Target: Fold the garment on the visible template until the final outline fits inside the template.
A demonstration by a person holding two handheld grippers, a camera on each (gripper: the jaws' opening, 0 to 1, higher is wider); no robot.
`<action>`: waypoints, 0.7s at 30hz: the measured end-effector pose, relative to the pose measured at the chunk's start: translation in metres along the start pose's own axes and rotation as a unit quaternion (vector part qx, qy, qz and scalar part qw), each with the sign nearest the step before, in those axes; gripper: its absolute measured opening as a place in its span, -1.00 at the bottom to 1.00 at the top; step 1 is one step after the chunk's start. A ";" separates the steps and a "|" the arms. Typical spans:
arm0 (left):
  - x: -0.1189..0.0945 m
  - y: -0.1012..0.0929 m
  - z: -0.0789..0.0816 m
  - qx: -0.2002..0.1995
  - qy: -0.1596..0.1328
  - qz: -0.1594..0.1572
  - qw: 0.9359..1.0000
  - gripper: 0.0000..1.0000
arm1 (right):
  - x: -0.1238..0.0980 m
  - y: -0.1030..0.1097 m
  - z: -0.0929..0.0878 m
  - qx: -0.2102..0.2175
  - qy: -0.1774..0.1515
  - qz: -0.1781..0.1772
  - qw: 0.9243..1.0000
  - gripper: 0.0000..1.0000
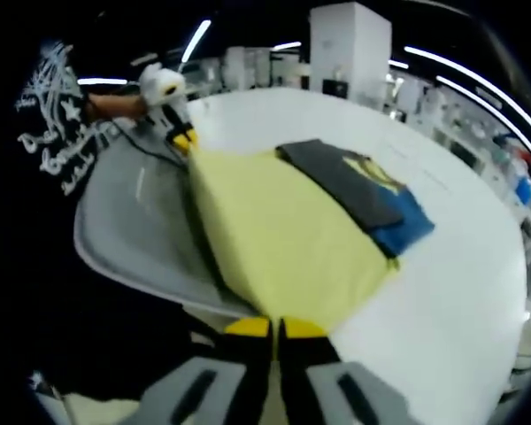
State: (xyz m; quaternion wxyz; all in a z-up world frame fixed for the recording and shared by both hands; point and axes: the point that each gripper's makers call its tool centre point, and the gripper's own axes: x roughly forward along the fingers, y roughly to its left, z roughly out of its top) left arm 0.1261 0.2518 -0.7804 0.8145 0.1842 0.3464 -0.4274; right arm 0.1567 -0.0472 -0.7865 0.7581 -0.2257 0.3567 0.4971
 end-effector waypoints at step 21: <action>-0.017 0.044 0.053 0.035 -0.020 0.050 0.998 -1.00 | -0.021 -0.051 0.052 -0.044 -0.027 -0.060 0.997 -1.00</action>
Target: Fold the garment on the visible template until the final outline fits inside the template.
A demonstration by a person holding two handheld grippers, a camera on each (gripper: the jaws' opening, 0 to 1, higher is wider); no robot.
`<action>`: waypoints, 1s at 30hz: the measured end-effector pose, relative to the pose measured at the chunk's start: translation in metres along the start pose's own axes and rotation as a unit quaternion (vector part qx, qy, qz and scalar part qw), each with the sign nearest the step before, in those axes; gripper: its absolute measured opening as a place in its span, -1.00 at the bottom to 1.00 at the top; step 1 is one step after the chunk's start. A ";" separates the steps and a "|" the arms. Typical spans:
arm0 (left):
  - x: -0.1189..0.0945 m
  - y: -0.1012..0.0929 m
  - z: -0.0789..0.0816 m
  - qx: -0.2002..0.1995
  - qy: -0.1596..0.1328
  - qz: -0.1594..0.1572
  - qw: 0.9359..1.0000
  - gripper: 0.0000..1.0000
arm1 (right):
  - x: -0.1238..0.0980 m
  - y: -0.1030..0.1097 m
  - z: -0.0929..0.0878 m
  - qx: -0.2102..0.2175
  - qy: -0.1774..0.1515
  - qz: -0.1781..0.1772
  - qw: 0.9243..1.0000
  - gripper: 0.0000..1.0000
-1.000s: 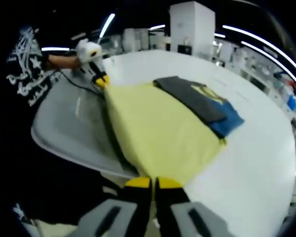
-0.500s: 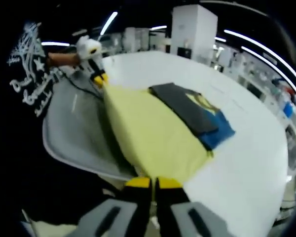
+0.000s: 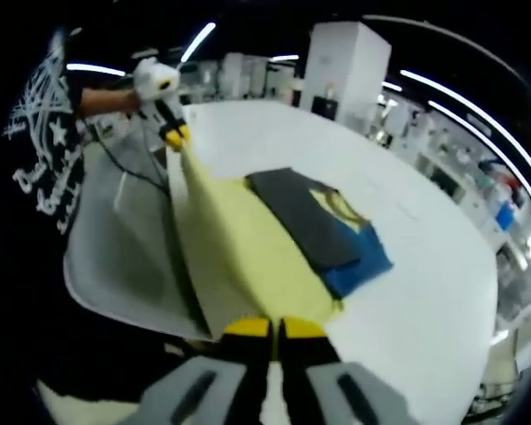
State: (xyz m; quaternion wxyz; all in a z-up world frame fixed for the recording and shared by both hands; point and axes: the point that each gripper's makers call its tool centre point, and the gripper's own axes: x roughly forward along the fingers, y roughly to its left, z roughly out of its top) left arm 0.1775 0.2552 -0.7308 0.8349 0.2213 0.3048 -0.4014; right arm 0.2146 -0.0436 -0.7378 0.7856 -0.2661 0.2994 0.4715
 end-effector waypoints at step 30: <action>0.014 0.123 0.084 0.015 -0.043 0.065 0.997 -1.00 | 0.005 -0.117 0.076 -0.059 -0.039 -0.093 0.993 -1.00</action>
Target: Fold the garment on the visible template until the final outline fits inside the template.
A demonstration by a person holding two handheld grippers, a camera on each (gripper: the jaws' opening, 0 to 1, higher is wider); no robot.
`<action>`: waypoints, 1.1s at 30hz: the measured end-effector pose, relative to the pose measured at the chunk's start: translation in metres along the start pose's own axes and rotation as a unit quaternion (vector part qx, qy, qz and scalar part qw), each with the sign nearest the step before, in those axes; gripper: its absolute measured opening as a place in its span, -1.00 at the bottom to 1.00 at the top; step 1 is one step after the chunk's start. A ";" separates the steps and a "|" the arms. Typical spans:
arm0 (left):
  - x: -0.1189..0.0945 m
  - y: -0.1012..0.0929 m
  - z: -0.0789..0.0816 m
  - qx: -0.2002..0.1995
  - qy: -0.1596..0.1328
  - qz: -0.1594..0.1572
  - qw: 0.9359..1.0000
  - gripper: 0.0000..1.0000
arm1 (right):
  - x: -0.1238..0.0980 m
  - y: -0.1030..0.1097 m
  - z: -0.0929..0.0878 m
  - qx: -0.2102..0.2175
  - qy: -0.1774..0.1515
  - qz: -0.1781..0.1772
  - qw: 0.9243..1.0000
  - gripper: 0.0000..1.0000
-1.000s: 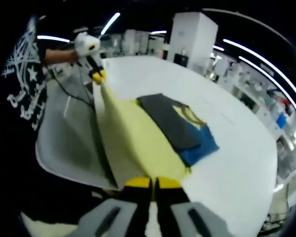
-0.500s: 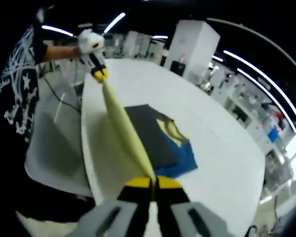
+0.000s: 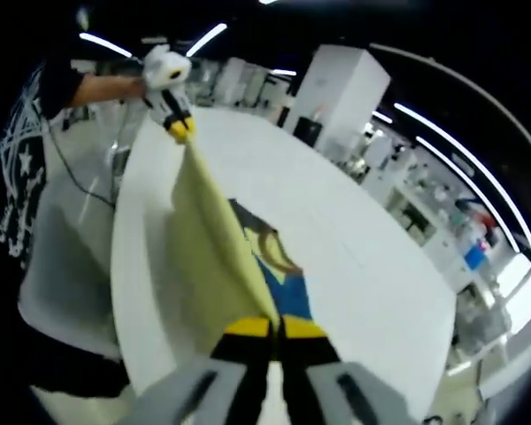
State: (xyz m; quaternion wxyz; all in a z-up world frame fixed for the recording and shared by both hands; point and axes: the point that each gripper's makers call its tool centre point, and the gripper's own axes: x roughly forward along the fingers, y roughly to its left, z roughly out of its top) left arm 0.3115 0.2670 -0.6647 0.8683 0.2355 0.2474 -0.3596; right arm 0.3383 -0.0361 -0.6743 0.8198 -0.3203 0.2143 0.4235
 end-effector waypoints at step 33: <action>0.122 0.093 -0.032 -0.019 0.043 0.020 0.999 -1.00 | 0.122 -0.080 -0.031 0.045 0.043 -0.051 0.997 -1.00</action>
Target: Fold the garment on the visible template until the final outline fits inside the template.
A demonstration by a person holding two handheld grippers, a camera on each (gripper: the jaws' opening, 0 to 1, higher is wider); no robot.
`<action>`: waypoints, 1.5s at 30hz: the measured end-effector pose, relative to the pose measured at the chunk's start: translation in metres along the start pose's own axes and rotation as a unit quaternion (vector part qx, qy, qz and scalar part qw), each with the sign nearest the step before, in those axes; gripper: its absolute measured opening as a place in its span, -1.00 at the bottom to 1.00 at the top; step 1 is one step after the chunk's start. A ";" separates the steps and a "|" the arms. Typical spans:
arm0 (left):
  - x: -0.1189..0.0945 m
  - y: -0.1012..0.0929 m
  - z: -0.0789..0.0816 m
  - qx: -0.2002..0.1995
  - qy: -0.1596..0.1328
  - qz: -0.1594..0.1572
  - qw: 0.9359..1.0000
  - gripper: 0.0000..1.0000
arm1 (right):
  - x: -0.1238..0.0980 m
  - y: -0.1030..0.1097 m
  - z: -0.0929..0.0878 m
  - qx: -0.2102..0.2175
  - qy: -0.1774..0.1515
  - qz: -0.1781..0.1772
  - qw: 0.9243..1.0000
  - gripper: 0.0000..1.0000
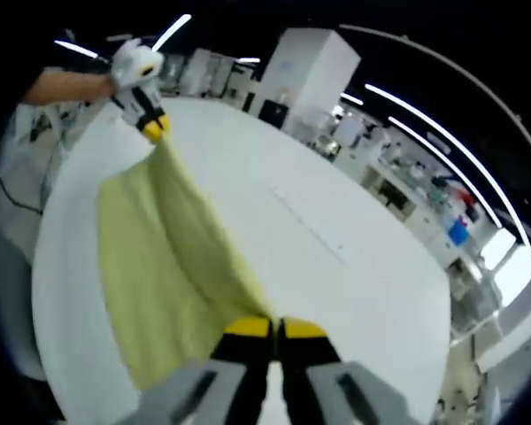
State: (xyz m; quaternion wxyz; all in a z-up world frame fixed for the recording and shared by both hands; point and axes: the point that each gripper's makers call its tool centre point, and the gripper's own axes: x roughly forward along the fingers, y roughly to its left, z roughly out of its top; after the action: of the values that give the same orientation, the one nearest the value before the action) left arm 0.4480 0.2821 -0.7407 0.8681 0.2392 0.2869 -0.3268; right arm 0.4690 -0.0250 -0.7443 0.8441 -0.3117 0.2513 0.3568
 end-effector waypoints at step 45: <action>0.070 0.010 -0.067 -0.072 0.064 -0.016 0.995 -0.82 | 0.084 0.004 -0.054 0.002 0.079 0.028 0.996 -0.89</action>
State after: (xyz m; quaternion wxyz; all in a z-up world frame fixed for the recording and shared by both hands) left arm 0.4760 0.2990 -0.8323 0.8574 0.1921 0.3687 -0.3035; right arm 0.5070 -0.0231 -0.8371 0.8118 -0.3301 0.3267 0.3540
